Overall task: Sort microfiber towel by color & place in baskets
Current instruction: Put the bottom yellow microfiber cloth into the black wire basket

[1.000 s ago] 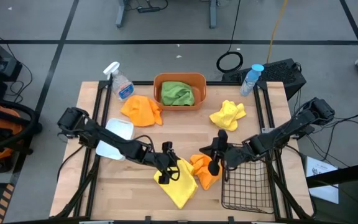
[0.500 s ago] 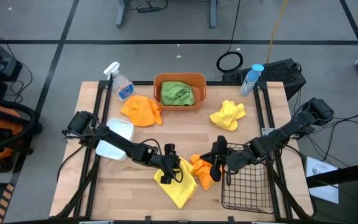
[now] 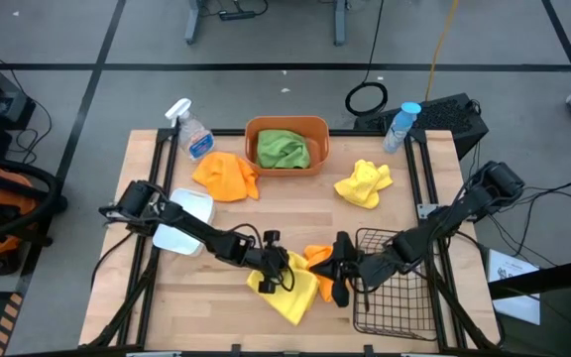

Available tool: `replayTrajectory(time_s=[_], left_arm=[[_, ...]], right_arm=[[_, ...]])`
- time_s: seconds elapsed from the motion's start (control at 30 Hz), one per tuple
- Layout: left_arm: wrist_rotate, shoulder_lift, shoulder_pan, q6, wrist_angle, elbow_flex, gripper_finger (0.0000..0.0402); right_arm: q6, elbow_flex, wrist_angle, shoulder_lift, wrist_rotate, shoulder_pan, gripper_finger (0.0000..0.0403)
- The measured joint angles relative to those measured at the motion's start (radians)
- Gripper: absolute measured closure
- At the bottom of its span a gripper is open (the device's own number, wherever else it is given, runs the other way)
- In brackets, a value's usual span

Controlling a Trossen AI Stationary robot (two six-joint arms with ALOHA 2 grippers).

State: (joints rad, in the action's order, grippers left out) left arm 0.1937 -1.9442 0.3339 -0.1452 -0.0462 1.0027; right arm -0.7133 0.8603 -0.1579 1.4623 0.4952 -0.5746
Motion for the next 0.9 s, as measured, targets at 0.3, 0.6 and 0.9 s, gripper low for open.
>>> replayTrajectory(time_s=[0.3, 0.6, 0.9], left_arm=[[0.026, 0.076, 0.049, -0.031, 0.080, -0.005, 0.0378], [0.142, 0.221, 0.097, -0.021, 0.148, -0.005, 0.0384], [0.184, 0.293, 0.100, 0.054, 0.146, 0.028, 0.0386]], right_arm=[[0.052, 0.050, 0.004, 0.009, 0.056, -0.025, 0.0403], [0.088, 0.061, 0.002, 0.010, 0.050, -0.069, 0.0403], [0.177, 0.093, -0.031, 0.072, 0.055, -0.069, 0.0346]])
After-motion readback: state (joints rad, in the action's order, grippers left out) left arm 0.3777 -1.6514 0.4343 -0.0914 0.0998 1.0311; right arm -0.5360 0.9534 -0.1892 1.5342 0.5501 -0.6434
